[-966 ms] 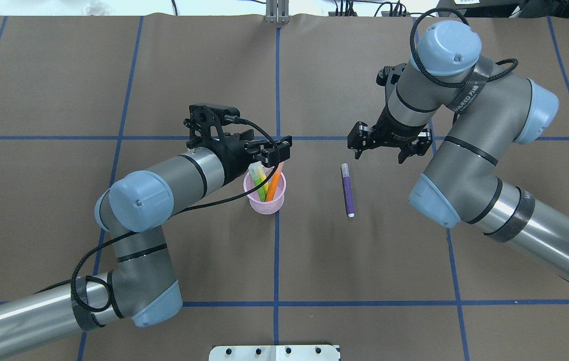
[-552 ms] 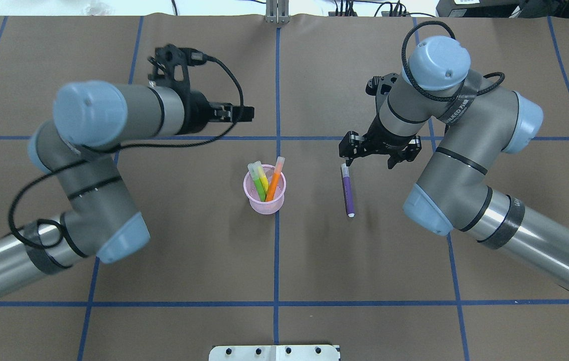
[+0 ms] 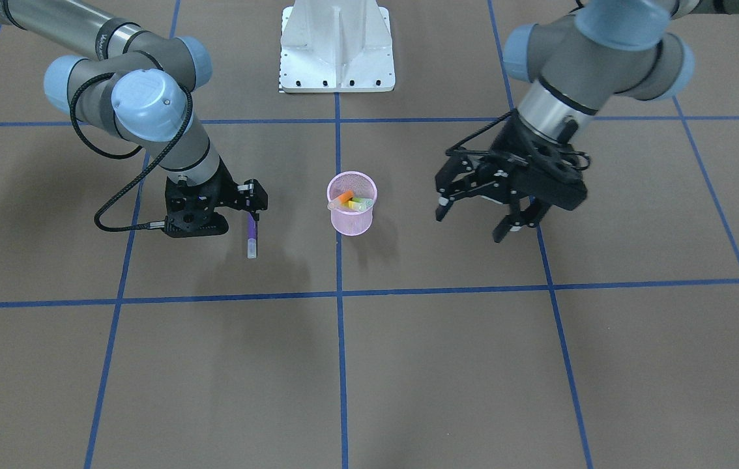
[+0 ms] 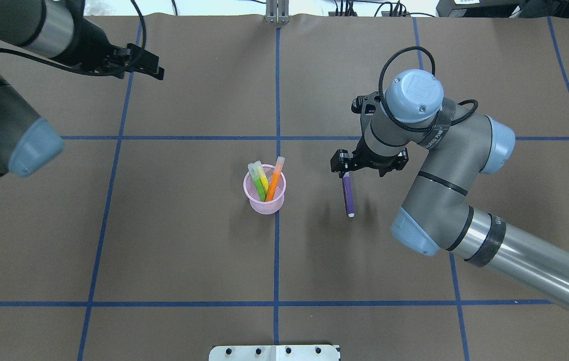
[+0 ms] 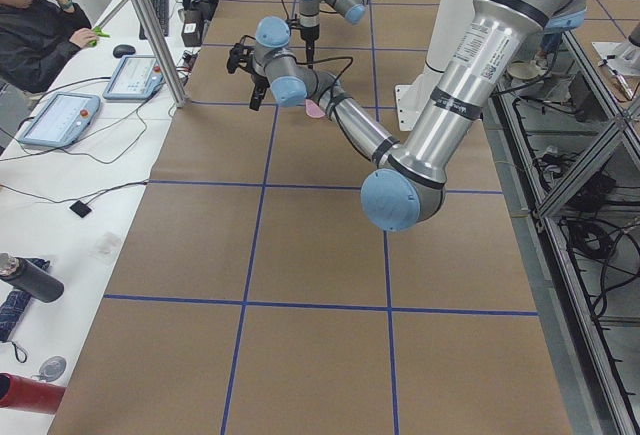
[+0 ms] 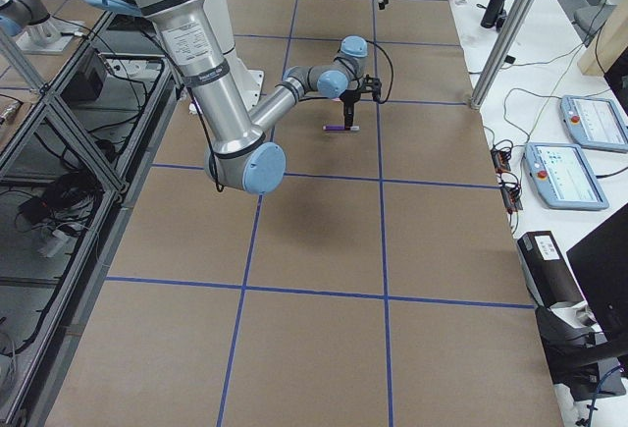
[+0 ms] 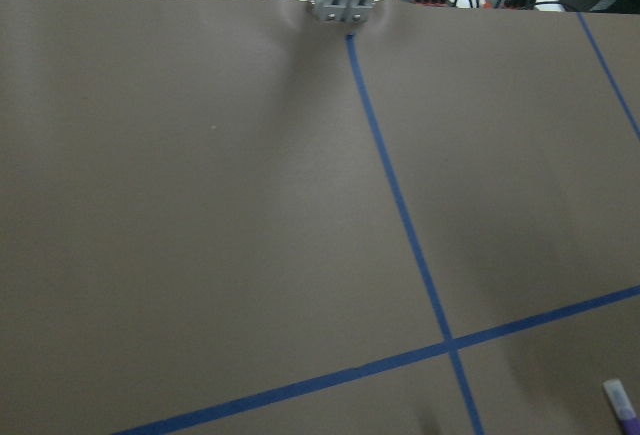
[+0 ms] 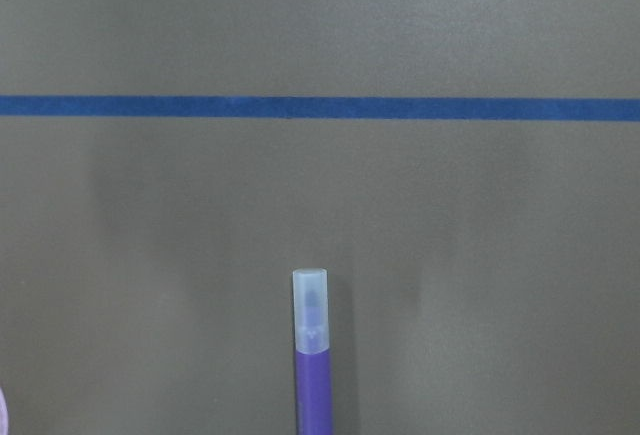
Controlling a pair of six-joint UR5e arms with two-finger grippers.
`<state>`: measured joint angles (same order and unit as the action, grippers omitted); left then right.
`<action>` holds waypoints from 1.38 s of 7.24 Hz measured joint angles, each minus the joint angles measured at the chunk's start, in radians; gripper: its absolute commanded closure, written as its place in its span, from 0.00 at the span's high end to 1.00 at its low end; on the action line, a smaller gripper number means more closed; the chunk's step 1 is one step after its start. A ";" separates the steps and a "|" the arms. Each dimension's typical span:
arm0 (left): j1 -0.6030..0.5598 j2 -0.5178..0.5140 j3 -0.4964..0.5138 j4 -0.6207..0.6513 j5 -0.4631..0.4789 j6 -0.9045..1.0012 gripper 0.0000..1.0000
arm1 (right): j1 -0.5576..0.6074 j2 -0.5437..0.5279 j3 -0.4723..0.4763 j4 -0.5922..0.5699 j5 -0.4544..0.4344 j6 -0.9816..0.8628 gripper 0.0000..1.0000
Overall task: Collect pens into pen holder
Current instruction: 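Grasp the purple marker with the right gripper while the left arm withdraws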
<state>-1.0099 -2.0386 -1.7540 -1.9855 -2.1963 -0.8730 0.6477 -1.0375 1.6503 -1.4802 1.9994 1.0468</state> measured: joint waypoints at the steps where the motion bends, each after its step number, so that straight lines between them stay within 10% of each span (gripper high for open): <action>1: -0.035 0.025 -0.003 0.005 -0.030 0.038 0.99 | -0.008 0.001 -0.014 0.015 -0.018 -0.004 0.98; 4: -0.064 0.047 -0.008 0.008 -0.048 0.064 0.99 | -0.015 0.006 -0.109 0.147 -0.029 -0.001 0.67; 10: -0.068 0.047 -0.008 0.008 -0.049 0.066 0.99 | -0.016 0.013 -0.137 0.200 -0.032 0.005 0.69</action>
<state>-1.0783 -1.9918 -1.7617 -1.9773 -2.2452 -0.8069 0.6315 -1.0248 1.5131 -1.2807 1.9673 1.0518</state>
